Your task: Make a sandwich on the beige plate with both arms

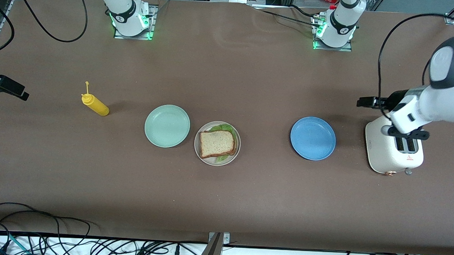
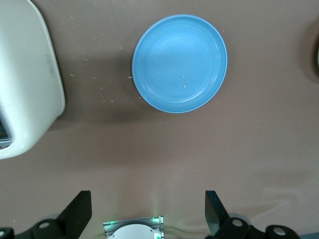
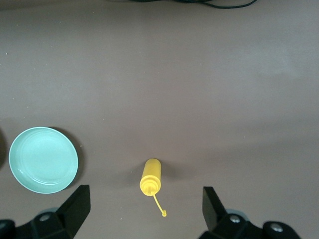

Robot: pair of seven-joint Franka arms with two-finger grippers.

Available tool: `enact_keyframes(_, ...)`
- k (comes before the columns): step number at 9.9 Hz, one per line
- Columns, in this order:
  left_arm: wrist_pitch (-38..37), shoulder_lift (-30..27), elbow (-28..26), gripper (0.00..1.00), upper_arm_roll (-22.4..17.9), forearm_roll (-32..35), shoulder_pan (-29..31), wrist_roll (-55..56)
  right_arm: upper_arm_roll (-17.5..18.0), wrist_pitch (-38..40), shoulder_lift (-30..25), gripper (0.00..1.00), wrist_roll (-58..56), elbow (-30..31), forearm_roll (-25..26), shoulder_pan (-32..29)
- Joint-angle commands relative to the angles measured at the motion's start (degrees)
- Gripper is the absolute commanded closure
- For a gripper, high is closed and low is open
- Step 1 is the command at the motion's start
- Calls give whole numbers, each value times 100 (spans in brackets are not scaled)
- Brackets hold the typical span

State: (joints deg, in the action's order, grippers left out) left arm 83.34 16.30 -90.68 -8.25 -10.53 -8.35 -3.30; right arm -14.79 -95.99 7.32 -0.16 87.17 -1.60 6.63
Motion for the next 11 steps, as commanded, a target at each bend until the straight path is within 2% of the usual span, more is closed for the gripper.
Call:
enact_keyframes(1, -64, -39, 200, 0, -28, -90, -18, 84, 11, 116, -46, 0, 7, -77, -86, -39)
enact_keyframes(2, -64, -56, 400, 0, -45, -63, -9, 84, 11, 116, -46, 0, 7, -69, -86, -39)
enact_keyframes(4, -72, -170, 770, 0, -19, 444, -9, 92, 11, 116, -46, 0, 7, -77, -86, -39)
enact_keyframes(6, -72, -232, 885, 0, -19, 727, -9, 92, 11, 125, -46, 0, 7, -69, -86, -39)
enact_keyframes(8, -72, -241, 1122, 0, -45, 763, 35, 92, 11, 125, -46, 0, 7, -69, -86, -39)
enact_keyframes(11, -72, -241, 1123, 0, -45, 728, 53, 92, 11, 116, -46, 0, 7, -69, -86, -39)
